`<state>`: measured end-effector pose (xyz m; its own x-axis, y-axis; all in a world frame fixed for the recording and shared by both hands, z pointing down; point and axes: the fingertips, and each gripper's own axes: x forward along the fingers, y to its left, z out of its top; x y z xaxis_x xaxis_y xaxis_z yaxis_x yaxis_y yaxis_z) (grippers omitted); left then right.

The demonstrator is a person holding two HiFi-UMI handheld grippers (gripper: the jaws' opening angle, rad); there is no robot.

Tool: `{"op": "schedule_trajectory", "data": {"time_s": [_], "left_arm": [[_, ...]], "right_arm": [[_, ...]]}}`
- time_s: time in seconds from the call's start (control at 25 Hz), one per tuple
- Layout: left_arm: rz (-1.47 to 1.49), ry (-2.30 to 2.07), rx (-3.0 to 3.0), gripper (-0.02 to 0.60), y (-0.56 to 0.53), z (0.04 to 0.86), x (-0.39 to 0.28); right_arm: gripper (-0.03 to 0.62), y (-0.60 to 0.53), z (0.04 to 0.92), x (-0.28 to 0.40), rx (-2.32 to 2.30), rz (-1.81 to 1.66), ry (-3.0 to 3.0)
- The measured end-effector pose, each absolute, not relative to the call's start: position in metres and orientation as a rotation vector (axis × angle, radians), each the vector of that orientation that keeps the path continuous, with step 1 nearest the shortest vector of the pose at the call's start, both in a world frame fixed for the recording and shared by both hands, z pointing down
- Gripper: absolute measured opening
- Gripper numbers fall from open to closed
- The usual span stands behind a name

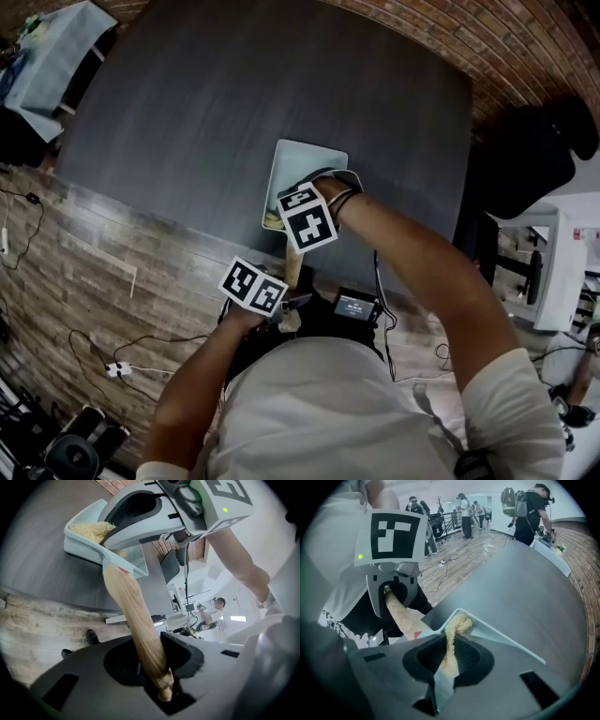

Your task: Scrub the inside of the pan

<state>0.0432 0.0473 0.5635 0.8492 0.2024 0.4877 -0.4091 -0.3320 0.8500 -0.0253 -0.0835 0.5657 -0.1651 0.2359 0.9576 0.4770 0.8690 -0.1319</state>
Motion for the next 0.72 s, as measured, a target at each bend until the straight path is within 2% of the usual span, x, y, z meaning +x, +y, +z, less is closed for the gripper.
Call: {"op": "schedule_trajectory", "data": {"time_s": [0.72], "left_arm": [[0.444,-0.307,1.747,0.092,0.044,0.562,0.049]], "right_arm": [[0.048,-0.066,0.564,0.033,-0.593,-0.145,-1.621]]}}
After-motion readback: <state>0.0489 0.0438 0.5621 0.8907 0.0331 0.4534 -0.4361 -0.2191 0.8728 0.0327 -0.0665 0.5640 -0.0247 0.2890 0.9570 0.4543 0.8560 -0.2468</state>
